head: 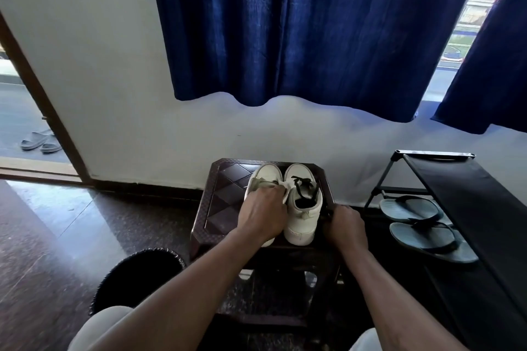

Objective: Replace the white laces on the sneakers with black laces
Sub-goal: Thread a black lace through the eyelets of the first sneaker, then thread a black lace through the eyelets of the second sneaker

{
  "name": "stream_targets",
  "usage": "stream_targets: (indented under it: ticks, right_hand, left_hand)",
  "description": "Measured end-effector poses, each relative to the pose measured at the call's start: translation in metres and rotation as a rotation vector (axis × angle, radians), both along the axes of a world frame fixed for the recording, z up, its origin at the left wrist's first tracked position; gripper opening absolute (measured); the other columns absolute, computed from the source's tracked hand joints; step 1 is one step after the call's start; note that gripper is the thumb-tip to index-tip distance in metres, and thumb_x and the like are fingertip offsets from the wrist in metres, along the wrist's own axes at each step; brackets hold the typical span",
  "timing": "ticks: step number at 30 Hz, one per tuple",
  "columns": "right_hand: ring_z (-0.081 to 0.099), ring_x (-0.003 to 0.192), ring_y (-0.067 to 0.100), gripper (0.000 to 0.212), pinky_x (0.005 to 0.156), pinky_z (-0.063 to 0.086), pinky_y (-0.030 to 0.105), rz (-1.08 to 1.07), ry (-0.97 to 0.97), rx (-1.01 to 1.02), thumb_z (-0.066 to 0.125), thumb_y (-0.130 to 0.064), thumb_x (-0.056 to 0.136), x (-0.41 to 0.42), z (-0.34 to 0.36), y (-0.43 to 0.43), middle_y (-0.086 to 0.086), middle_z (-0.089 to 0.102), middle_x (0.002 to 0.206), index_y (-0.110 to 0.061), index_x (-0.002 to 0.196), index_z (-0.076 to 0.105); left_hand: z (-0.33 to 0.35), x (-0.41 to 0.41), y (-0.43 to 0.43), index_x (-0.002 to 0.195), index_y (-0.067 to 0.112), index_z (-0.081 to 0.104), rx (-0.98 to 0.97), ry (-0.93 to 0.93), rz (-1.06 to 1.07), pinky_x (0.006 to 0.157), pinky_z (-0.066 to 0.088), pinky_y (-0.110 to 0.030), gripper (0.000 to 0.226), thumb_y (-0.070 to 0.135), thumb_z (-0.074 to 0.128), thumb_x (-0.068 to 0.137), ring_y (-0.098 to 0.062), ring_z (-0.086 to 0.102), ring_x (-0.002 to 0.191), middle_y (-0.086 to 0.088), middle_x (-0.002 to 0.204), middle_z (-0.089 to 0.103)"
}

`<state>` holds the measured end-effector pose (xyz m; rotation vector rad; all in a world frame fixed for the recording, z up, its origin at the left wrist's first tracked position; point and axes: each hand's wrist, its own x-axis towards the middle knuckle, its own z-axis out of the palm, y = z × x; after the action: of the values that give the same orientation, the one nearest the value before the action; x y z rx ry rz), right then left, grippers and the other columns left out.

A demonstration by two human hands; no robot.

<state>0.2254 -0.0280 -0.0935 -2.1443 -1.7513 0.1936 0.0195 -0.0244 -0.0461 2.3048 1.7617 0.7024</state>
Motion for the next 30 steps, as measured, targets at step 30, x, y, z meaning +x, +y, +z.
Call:
stream_targets:
  ticks: [30]
  right_hand:
    - [0.074, 0.073, 0.006, 0.01, 0.075, 0.058, 0.026, 0.027, 0.746, 0.352, 0.067, -0.015, 0.097, -0.023, 0.087, 0.001, -0.007, 0.078, 0.079, -0.024, 0.101, 0.067]
  left_hand:
    - [0.017, -0.013, -0.018, 0.114, 0.02, 0.063, 0.043, 0.045, 0.149, 0.075, 0.051, -0.039, 0.027, 0.038, 0.053, 0.096, -0.034, 0.068, 0.1, -0.007, 0.113, 0.068]
